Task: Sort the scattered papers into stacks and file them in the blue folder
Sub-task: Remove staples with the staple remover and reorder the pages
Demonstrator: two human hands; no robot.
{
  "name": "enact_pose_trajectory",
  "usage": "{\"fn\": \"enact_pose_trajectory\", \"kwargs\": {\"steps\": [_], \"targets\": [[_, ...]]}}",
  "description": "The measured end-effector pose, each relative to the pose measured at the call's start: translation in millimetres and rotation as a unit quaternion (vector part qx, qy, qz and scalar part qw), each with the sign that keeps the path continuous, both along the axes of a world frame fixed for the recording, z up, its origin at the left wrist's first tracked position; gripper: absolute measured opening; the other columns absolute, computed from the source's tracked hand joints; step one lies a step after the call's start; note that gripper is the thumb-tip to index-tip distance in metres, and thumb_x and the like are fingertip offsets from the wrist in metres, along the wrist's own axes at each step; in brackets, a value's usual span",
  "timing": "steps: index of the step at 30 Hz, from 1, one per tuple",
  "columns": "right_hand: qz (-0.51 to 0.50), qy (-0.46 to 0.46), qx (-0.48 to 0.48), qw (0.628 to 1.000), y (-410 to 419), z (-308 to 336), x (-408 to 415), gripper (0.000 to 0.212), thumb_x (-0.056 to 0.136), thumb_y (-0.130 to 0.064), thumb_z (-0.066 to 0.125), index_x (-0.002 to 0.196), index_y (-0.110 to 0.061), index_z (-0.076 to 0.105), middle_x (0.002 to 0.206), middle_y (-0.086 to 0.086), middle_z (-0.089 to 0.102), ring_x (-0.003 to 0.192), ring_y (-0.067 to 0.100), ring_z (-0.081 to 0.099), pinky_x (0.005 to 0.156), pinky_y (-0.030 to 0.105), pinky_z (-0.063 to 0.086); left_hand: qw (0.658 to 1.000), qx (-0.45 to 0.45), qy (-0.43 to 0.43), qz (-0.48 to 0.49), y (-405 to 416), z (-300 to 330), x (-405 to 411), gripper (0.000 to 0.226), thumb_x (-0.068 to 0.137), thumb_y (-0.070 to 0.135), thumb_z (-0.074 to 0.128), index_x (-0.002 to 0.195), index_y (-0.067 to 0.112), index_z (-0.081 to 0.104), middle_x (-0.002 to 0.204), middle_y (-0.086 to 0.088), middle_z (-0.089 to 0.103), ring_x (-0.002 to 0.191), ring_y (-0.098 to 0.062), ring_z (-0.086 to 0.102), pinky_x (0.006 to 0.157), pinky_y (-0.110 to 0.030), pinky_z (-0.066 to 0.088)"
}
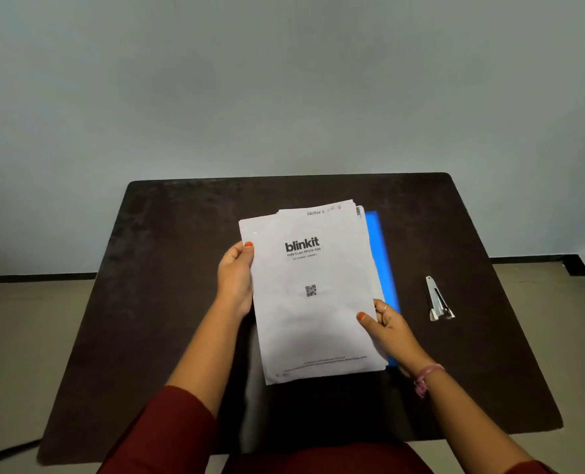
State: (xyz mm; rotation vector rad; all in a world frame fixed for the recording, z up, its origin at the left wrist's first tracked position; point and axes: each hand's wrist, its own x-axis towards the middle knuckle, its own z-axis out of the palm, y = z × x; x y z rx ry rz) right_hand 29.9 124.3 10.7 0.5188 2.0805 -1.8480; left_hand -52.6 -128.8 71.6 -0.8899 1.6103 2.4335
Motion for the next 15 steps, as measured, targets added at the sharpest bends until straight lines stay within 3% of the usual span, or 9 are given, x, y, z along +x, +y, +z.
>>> {"fn": "enact_pose_trajectory", "kwargs": {"steps": [3,5,7,9,11,15], "targets": [[0.011,-0.004,-0.013,1.0,-30.8,4.9,-9.0,0.027,0.096,-0.006,0.052,0.118,-0.021,0.054,0.128,-0.005,0.059,0.119,0.013,0.055,0.094,0.017,0.045,0.996,-0.054,-0.029,-0.061,-30.5,3.2,6.7,0.012,0.097,0.019,0.055,0.104,0.015,0.063,0.094,0.0,0.072,0.078,-0.012,0.067,0.075,-0.03,0.055],[0.007,-0.018,-0.037,0.999,-51.1,4.0,-15.8,0.03,0.096,-0.008,0.052,0.124,-0.018,0.055,0.128,0.0,0.062,0.117,0.017,0.059,0.101,0.033,0.046,0.988,-0.095,-0.065,-0.105,-51.7,-5.5,19.4,0.012,0.095,0.018,0.058,0.104,0.014,0.065,0.096,-0.002,0.073,0.075,-0.011,0.069,0.068,-0.025,0.055],[0.012,-0.027,-0.047,0.998,-71.8,0.8,-23.9,0.029,0.096,-0.007,0.052,0.123,-0.017,0.058,0.126,0.0,0.064,0.116,0.02,0.06,0.104,0.04,0.044,0.983,-0.102,-0.097,-0.122,-68.5,-16.6,35.7,0.013,0.095,0.014,0.056,0.103,0.007,0.064,0.098,-0.011,0.072,0.074,-0.017,0.069,0.066,-0.027,0.055],[0.037,-0.025,-0.032,0.998,-92.3,0.4,-29.1,0.025,0.095,-0.007,0.053,0.115,-0.02,0.061,0.121,-0.004,0.065,0.115,0.018,0.06,0.104,0.038,0.044,0.978,-0.12,-0.129,-0.114,-80.7,-24.5,51.0,0.014,0.097,0.011,0.053,0.103,0.005,0.063,0.098,-0.012,0.071,0.079,-0.023,0.068,0.07,-0.032,0.054],[0.067,-0.028,0.0,0.997,-111.2,-0.4,-30.9,0.026,0.095,-0.009,0.052,0.117,-0.019,0.061,0.12,-0.006,0.065,0.115,0.014,0.059,0.104,0.034,0.044,0.976,-0.149,-0.135,-0.087,-91.4,-30.5,62.2,0.014,0.098,0.009,0.049,0.095,0.01,0.063,0.091,-0.007,0.07,0.076,-0.021,0.066,0.065,-0.029,0.051],[0.1,-0.025,0.034,0.994,-141.6,-4.2,-27.5,0.034,0.088,-0.019,0.055,0.122,-0.015,0.059,0.12,-0.002,0.065,0.113,0.017,0.06,0.103,0.042,0.045,0.964,-0.232,-0.119,-0.056,-114.9,-42.4,73.7,0.014,0.097,0.009,0.049,0.093,0.01,0.063,0.089,-0.003,0.068,0.077,-0.018,0.064,0.063,-0.025,0.047]]}}
